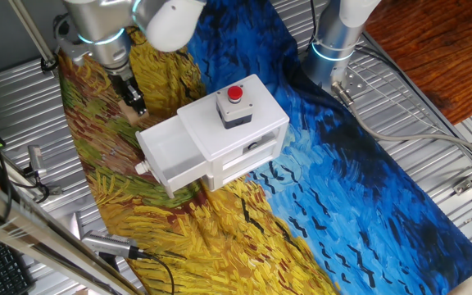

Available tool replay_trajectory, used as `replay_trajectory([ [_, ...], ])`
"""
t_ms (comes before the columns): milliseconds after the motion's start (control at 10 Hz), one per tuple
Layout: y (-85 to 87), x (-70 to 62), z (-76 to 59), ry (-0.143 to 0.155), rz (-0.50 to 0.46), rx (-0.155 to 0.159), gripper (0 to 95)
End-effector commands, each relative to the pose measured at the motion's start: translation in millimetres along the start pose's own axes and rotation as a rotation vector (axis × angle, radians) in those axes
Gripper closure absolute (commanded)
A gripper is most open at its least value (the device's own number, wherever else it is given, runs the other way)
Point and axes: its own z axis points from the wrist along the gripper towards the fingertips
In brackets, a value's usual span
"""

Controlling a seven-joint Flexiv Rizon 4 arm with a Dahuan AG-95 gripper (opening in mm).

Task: Take something out of a drawer

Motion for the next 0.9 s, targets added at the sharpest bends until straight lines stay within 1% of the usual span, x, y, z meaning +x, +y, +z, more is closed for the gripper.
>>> replay_trajectory([
  [100, -0.4, -1.6, 5.3, -0.002, -0.043, 0.005, 95.0],
  [900, 0.6, -1.6, 16.5, -0.013, -0.053, 0.005, 95.0],
])
